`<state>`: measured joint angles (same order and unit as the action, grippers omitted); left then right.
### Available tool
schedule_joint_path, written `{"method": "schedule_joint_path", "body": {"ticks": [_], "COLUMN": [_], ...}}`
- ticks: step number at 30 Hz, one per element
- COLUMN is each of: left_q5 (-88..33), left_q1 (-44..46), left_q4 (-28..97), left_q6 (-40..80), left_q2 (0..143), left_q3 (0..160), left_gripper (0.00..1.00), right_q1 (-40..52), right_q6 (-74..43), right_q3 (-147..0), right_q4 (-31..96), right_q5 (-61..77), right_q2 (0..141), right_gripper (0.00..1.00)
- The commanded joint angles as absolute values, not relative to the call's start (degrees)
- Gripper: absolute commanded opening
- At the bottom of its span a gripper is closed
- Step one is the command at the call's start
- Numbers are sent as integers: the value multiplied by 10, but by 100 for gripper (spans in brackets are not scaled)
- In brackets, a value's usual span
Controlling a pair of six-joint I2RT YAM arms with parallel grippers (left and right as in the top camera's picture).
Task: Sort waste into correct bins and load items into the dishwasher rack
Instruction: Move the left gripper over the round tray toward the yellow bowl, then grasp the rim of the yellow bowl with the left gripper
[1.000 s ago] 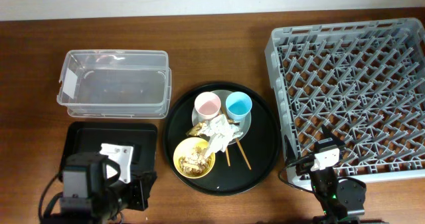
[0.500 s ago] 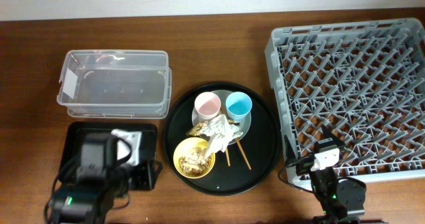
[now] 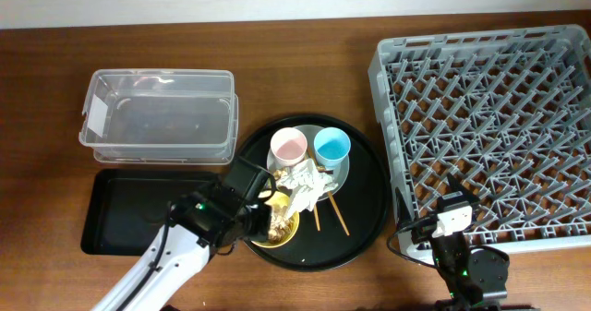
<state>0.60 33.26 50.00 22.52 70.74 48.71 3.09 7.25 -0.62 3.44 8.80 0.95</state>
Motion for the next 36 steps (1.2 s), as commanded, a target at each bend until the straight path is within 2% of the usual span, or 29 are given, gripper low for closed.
{"method": "schedule_joint_path", "body": {"ticks": [1, 5, 11, 22, 24, 28, 36], "left_q5": [113, 111, -59, -23, -23, -20, 27], "left_q1": [325, 324, 337, 458, 474, 484, 484], "left_q4": [495, 486, 480, 430, 420, 396, 382], "left_q6": [255, 255, 255, 264, 263, 263, 263], "left_q2": [709, 719, 732, 789, 814, 839, 842], "left_q3": [494, 494, 494, 493, 493, 493, 492], "left_gripper": [22, 22, 22, 22, 18, 14, 14], "right_q1": [34, 34, 34, 34, 34, 34, 34], "right_q6": [66, 66, 66, 66, 66, 66, 66], "right_q3": [-3, -3, -3, -3, -3, -3, -3], "right_q4": [37, 37, 37, 37, 37, 37, 37], "right_q5": [84, 84, 84, 84, 84, 84, 84], "right_q2": [7, 7, 7, 7, 7, 7, 7], "right_gripper": [99, 99, 99, 99, 99, 99, 99]}}
